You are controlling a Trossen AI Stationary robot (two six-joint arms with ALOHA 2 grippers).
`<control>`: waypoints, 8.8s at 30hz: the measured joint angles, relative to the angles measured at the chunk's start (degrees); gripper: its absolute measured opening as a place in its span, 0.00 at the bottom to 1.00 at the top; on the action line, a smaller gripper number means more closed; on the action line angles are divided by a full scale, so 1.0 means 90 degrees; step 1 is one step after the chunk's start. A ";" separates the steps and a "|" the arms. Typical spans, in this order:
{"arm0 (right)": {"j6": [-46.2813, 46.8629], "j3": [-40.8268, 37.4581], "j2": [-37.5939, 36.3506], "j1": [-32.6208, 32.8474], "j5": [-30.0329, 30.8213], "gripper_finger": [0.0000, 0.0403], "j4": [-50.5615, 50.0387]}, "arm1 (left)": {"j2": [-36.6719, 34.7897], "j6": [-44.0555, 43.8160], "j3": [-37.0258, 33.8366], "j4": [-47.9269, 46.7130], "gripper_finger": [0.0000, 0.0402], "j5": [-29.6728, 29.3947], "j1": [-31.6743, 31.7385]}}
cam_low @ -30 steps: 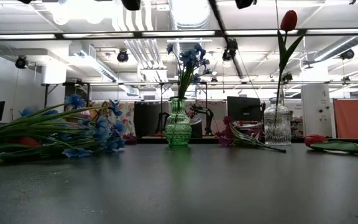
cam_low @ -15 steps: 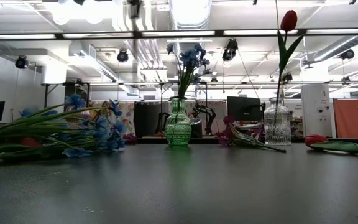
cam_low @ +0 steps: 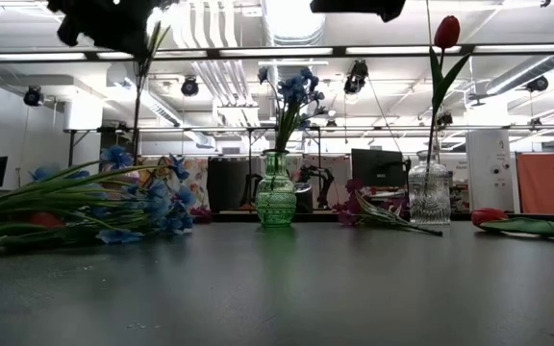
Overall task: Sort flowers into vase by color
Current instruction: Put the middle right violet flowers into the violet vase, then put the bottom left blue flowers into the green vase
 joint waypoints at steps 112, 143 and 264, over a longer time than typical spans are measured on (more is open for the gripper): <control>0.1325 -0.0005 -0.0477 -0.0023 -0.0590 0.72 -0.2020 | 0.1296 -0.7085 0.0422 -0.4005 0.54 0.3643 -0.3896; 0.2621 -0.0005 -0.0629 0.0000 -0.1399 0.73 -0.2966 | 0.4061 -0.6438 0.0643 -0.0442 0.35 0.3035 -0.5776; 0.3266 -0.0078 -0.0694 0.0256 -0.2322 0.69 -0.3920 | 0.6193 -0.9644 0.1066 -0.2667 0.25 0.4117 -0.5450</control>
